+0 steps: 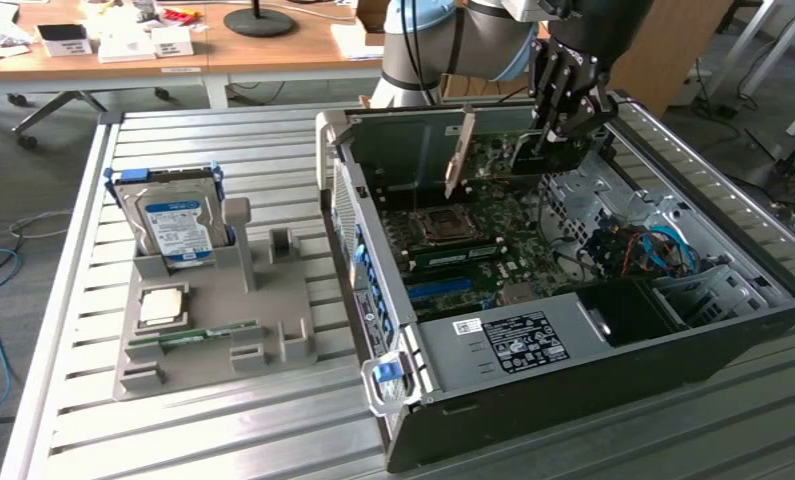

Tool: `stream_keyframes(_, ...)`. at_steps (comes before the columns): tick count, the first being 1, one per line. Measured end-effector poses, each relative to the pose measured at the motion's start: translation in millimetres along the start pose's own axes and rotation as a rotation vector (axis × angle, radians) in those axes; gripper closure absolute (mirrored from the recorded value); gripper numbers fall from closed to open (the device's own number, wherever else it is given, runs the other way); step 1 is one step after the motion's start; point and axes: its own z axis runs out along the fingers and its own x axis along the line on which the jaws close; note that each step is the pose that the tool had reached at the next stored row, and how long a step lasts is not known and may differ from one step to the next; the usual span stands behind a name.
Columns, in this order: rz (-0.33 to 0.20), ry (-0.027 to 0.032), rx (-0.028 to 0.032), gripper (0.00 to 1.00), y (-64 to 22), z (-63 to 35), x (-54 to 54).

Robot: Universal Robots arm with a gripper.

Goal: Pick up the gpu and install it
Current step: 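Insert the gpu into the slot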

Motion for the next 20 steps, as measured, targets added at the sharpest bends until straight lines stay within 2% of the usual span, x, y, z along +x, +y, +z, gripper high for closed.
stream_keyframes(5, 0.0, -0.0001, 0.0001, 0.73, 0.0, 0.1, 0.0)
stream_keyframes(11, 0.0, 0.0, 0.0001, 0.73, 0.1, 4.6, 0.2)
stream_keyframes(20, 0.0, -0.0001, 0.0, 0.73, 0.1, 4.7, 0.3)
